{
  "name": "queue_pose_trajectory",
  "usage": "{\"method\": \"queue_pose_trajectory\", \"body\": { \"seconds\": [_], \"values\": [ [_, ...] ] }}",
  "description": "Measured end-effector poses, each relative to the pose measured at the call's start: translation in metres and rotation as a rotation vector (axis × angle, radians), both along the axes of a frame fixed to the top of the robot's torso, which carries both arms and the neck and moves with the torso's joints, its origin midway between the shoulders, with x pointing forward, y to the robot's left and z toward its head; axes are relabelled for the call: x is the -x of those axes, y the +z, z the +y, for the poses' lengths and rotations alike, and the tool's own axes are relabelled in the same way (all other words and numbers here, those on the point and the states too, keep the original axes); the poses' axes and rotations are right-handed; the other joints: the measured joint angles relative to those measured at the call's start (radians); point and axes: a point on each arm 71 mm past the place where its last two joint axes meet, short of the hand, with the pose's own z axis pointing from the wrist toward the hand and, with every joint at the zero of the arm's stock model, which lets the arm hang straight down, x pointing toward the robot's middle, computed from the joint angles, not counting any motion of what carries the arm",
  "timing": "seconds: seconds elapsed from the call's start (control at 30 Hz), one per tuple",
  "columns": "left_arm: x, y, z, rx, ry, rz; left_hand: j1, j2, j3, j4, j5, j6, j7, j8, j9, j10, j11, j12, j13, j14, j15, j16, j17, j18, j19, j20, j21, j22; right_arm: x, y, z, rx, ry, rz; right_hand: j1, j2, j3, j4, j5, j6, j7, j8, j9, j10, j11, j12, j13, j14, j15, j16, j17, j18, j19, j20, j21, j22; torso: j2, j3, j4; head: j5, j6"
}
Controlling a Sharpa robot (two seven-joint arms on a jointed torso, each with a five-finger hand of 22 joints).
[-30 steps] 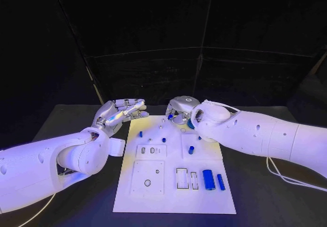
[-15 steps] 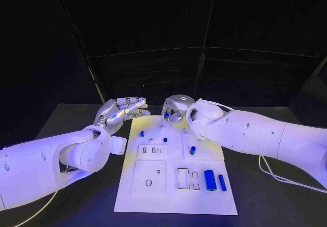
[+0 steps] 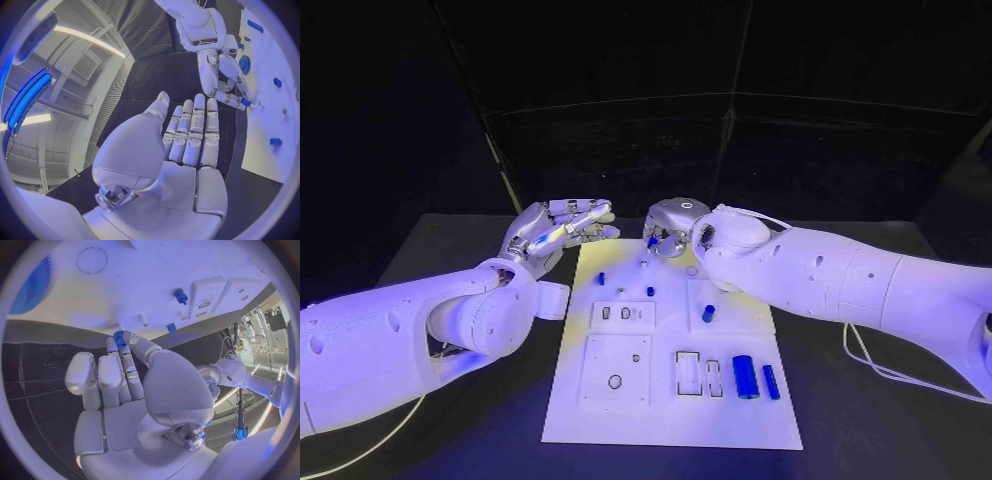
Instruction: Assemble the parts on the task board
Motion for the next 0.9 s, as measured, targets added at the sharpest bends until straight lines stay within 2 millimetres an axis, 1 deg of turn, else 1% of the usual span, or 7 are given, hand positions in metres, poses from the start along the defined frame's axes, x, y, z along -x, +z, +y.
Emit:
{"method": "queue_pose_trajectory", "body": {
  "seconds": [0.23, 0.3, 0.4, 0.63, 0.7, 0.87, 0.9],
  "values": [
    [0.0, 0.0013, -0.0003, 0.0, -0.001, -0.002, 0.0, 0.0, 0.0, 0.0, 0.0, 0.0, 0.0, 0.0, 0.0, 0.0, 0.0, 0.0, 0.0, 0.0, 0.0, 0.0, 0.0, 0.0, 0.0, 0.0, 0.0, 0.0, -0.0009, -0.0011, 0.004, 0.007, 0.002, 0.007, 0.0, 0.0, 0.002, 0.002, 0.0, -0.004, 0.004, 0.0, 0.0, 0.0, 0.0, 0.0, 0.0, 0.0, 0.0, 0.0, -0.005, 0.0, -0.004, 0.004, 0.0, -0.002, 0.001, -0.0005, -0.0014, 0.002, 0.0],
    [-0.0001, 0.0014, -0.0004, 0.001, -0.001, -0.003, 0.0, 0.0, 0.0, 0.0, 0.0, 0.0, 0.0, 0.0, 0.0, 0.0, 0.0, 0.0, 0.0, 0.0, 0.0, 0.0, 0.0, 0.0, 0.0, 0.0, 0.0, 0.0, -0.0011, -0.001, 0.0055, 0.007, 0.003, 0.008, -0.001, -0.009, 0.003, 0.003, -0.002, -0.004, 0.004, 0.0, 0.0, 0.0, 0.0, 0.0, -0.001, 0.0, 0.0, 0.0, -0.006, 0.0, -0.004, 0.004, 0.0, -0.003, 0.001, -0.0006, -0.0014, 0.003, -0.001],
    [-0.0001, 0.0014, -0.0008, 0.001, -0.002, -0.003, 0.0, 0.0, 0.0, 0.0, 0.0, 0.0, 0.0, 0.0, 0.0, 0.0, 0.0, 0.0, 0.0, 0.0, 0.0, 0.0, 0.0, 0.0, 0.0, 0.0, 0.0, 0.0, -0.0017, -0.0011, 0.0077, 0.01, 0.003, 0.009, -0.001, -0.009, 0.003, 0.003, -0.002, -0.004, 0.004, -0.004, -0.001, -0.004, -0.004, 0.0, -0.001, 0.0, 0.0, 0.0, -0.008, 0.0, -0.004, 0.004, 0.0, -0.003, 0.001, -0.0008, -0.0014, 0.003, -0.001],
    [-0.0002, 0.0016, -0.0011, 0.001, -0.002, -0.003, 0.0, 0.0, 0.003, -0.003, 0.0, 0.0, 0.0, -0.004, 0.0, 0.0, 0.0, -0.007, -0.001, 0.0, 0.0, 0.0, 0.0, 0.0, 0.0, 0.0, 0.0, -0.001, -0.0029, -0.0026, 0.0083, 0.015, 0.0, 0.015, -0.005, -0.013, 0.003, 0.003, -0.002, -0.015, 0.007, -0.008, -0.002, -0.006, -0.005, -0.001, -0.001, 0.0, 0.0, 0.0, -0.014, 0.0, -0.007, 0.007, 0.0, -0.008, 0.001, -0.0009, -0.0014, 0.01, -0.004],
    [-0.0003, 0.0017, -0.001, 0.001, -0.002, -0.003, 0.0, 0.0, 0.003, -0.003, 0.0, 0.0, 0.0, -0.004, 0.0, 0.0, 0.0, -0.007, -0.001, 0.0, 0.0, 0.0, 0.0, 0.0, 0.0, 0.0, 0.0, -0.001, -0.0035, -0.0027, 0.0085, 0.016, -0.002, 0.015, -0.01, -0.018, 0.006, 0.006, -0.008, -0.022, 0.011, -0.011, -0.003, -0.019, 0.0, -0.009, -0.001, 0.0, 0.0, 0.0, -0.019, 0.0, -0.016, 0.01, 0.0, -0.013, 0.001, -0.001, -0.0014, 0.01, -0.005],
    [-0.0004, 0.0019, -0.0012, 0.001, -0.003, -0.004, 0.0, 0.0, 0.003, -0.003, 0.0, 0.0, 0.0, -0.004, 0.0, 0.0, 0.0, -0.007, -0.001, 0.0, 0.0, 0.0, 0.0, 0.0, 0.0, 0.0, 0.0, -0.001, -0.0045, -0.0031, 0.0095, 0.02, -0.004, 0.017, -0.021, -0.029, 0.01, 0.01, -0.021, -0.056, 0.024, -0.019, -0.006, -0.062, 0.015, -0.027, -0.014, 0.0, 0.011, -0.004, -0.036, 0.0, -0.03, 0.021, -0.008, -0.032, 0.002, -0.0012, -0.0014, 0.01, -0.005],
    [-0.0004, 0.002, -0.0013, 0.001, -0.003, -0.004, 0.0, 0.0, 0.003, -0.003, 0.0, 0.0, 0.0, -0.004, 0.0, 0.0, 0.0, -0.007, -0.001, 0.0, 0.0, 0.0, 0.0, 0.0, 0.0, 0.0, 0.0, -0.001, -0.0045, -0.0031, 0.0097, 0.02, -0.004, 0.017, -0.019, -0.038, 0.01, 0.01, -0.025, -0.065, 0.026, -0.019, -0.007, -0.069, 0.019, -0.029, -0.016, 0.001, 0.015, -0.006, -0.041, 0.0, -0.036, 0.022, -0.009, -0.036, 0.002, -0.0012, -0.0014, 0.01, -0.005]
  ]
}}
